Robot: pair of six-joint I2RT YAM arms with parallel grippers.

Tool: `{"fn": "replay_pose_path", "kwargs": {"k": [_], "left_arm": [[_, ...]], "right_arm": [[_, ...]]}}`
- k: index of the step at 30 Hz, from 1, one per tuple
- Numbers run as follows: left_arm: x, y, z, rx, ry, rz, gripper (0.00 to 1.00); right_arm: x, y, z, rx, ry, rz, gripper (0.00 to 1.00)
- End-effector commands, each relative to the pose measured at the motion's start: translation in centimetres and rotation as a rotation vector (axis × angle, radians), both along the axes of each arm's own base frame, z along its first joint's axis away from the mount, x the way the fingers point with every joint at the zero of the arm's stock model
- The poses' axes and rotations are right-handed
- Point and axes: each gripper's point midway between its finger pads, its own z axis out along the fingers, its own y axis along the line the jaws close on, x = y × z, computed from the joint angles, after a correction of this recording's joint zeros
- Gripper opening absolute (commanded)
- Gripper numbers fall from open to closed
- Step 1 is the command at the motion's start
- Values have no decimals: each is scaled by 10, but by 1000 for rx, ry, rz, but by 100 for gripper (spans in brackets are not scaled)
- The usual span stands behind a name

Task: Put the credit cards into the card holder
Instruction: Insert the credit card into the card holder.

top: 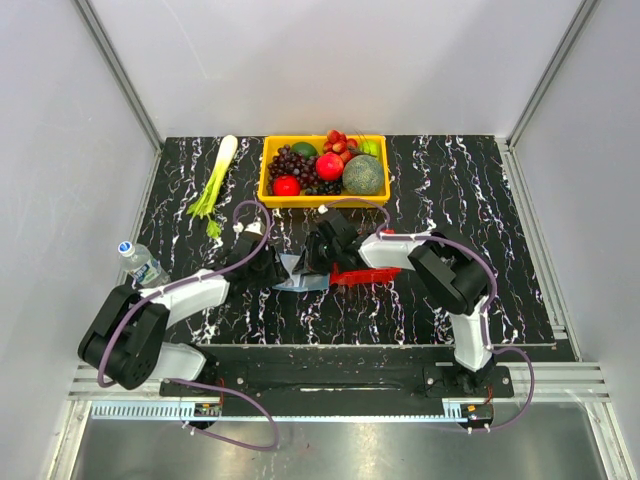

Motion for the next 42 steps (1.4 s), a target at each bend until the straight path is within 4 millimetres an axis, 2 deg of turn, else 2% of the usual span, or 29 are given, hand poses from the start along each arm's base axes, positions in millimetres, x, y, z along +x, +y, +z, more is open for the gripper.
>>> {"fn": "replay_pose_path", "kwargs": {"k": [1,5,7,8,11,15,18,22,27,29,32,36,39,42], "left_arm": [[-20,0,-4,-36,51,-10,46],[-30,5,0,-58,41,15,46],[-32,8,2,-58,32,29,46],[-30,10,3,-50,27,35,47],[-27,12,10,-31,15,34,47],[-15,16,25,1,-35,51,49],[-8,17,39,14,-69,54,50],[0,17,61,15,-123,48,52],[14,8,92,-3,-204,3,54],[20,0,94,-16,-203,-24,56],[30,-22,100,-62,-191,-93,56],[43,-54,97,-95,-155,-186,56],[48,-77,99,-120,-156,-236,56],[51,-89,90,-135,-125,-259,55]], "right_arm": [[3,17,7,8,-52,95,31],[0,28,9,33,-71,187,32],[3,22,4,-16,-66,176,33],[5,22,9,-9,-91,175,34],[13,16,29,3,-135,175,40],[25,2,66,43,-211,163,47],[31,-8,95,75,-271,169,48],[42,-28,116,50,-312,133,50],[52,-90,105,-50,-274,-2,47],[50,-111,94,-100,-256,-25,46],[44,-130,86,-147,-239,-40,46],[35,-155,73,-257,-217,-58,43],[37,-188,56,-370,-202,-105,38],[41,-218,53,-405,-199,-155,38]]}}
